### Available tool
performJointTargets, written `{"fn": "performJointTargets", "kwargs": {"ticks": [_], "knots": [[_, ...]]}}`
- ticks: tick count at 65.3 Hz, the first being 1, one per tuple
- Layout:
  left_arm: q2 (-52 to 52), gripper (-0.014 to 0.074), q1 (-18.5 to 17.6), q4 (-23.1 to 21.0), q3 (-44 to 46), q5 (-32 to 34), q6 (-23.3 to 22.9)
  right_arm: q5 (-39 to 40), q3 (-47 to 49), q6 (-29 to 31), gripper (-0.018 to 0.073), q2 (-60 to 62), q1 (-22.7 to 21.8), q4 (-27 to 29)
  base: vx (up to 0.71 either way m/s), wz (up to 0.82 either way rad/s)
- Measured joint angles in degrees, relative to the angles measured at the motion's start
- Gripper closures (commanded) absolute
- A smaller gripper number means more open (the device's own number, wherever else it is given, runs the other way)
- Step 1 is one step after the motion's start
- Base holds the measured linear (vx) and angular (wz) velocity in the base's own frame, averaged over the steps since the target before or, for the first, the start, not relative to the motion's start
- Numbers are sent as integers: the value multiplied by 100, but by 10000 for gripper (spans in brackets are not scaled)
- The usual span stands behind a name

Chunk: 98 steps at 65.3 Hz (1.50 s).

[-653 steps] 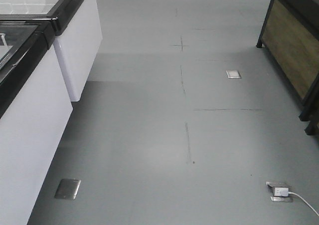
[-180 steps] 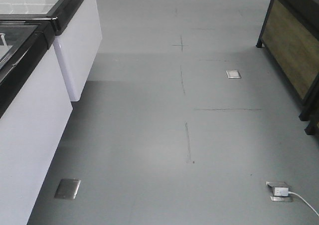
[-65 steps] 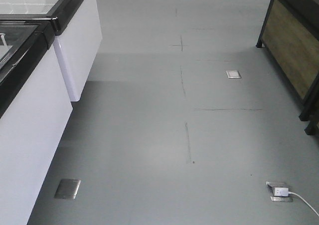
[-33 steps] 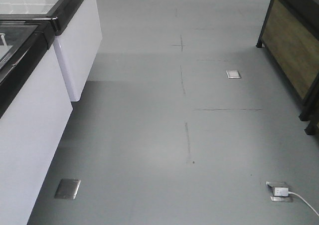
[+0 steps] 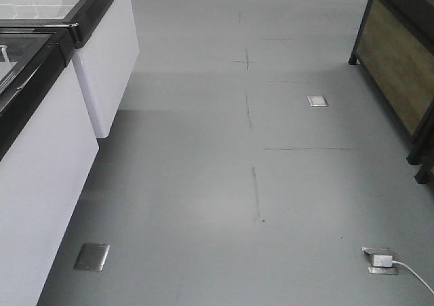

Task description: Left arm holds basket, right arm returns cookies

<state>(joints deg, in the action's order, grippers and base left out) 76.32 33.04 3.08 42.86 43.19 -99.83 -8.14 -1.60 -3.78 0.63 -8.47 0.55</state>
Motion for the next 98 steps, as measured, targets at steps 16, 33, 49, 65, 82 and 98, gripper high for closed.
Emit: {"fn": "performJointTargets", "kwargs": {"ticks": [16,33,49,65,82,98], "knots": [[0,601,-632,68,0,108,-135,0,0,0,565,0,0,0,0,0],[0,601,-1507,428,0,235,-135,0,0,0,565,0,0,0,0,0],[0,601,-2445,764,0,237,-154,0,0,0,565,0,0,0,0,0],[0,601,-3274,1050,0,237,-172,0,0,0,565,0,0,0,0,0],[0,601,-4020,1353,0,237,-410,0,0,0,565,0,0,0,0,0],[0,601,-4472,1673,0,242,-729,0,0,0,565,0,0,0,0,0]]}}
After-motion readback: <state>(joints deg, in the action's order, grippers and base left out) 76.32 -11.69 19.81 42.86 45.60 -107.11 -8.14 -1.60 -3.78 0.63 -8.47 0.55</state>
